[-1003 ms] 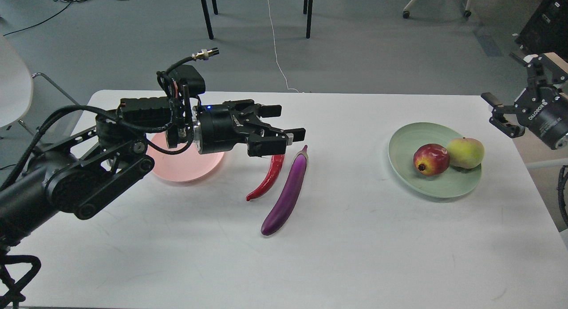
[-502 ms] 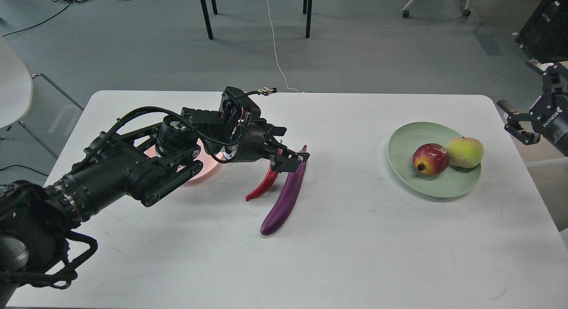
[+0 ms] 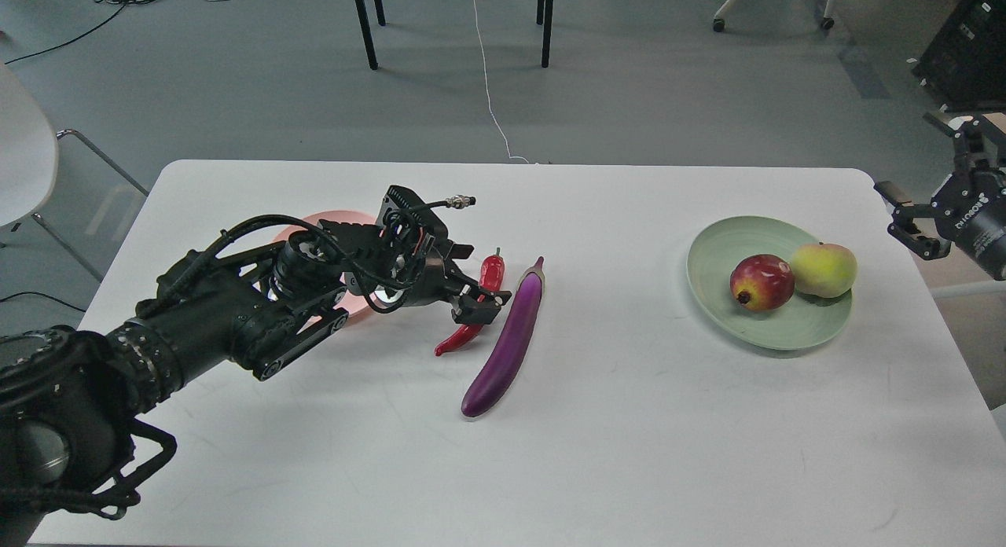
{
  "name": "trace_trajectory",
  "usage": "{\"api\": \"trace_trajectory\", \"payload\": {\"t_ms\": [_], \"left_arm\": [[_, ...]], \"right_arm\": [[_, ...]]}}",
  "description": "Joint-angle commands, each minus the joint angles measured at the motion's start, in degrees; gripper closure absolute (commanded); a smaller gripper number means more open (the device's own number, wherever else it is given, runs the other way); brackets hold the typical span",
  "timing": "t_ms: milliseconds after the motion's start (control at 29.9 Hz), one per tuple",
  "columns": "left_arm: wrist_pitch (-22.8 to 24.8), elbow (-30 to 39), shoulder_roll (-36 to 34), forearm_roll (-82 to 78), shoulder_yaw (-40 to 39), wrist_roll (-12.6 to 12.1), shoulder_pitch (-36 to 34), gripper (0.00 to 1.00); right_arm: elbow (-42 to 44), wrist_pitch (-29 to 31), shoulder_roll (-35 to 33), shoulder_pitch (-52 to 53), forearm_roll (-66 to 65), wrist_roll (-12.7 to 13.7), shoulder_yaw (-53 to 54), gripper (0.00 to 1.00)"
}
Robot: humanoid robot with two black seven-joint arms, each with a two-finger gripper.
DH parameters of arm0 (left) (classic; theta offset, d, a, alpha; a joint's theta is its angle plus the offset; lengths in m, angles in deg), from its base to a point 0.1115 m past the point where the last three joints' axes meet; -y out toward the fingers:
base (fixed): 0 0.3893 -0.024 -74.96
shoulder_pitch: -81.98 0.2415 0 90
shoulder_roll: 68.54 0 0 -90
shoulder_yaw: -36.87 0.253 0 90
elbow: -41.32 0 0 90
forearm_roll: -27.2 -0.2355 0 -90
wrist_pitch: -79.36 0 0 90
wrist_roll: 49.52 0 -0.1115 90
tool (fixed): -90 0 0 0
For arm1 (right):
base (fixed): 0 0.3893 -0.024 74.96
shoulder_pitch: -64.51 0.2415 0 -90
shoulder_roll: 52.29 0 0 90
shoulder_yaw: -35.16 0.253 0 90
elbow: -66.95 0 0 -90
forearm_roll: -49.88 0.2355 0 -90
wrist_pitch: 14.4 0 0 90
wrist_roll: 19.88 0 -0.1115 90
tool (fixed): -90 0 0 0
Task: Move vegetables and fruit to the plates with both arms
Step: 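Reach the left gripper down to the red chili pepper, then close the left gripper on the red chili pepper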
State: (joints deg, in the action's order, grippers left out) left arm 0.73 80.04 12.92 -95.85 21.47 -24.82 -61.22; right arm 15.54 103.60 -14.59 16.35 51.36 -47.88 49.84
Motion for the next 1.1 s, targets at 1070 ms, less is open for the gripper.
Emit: {"api": "trace_trajectory", "payload": {"t_ms": [1070], "left_arm": [[-0.29, 0.30, -0.17, -0.87, 0.02, 0.44, 1.17, 0.27]], "right_arm": [[0.09, 0.00, 0.01, -1.50, -0.08, 0.00, 0.09, 0.01]]}}
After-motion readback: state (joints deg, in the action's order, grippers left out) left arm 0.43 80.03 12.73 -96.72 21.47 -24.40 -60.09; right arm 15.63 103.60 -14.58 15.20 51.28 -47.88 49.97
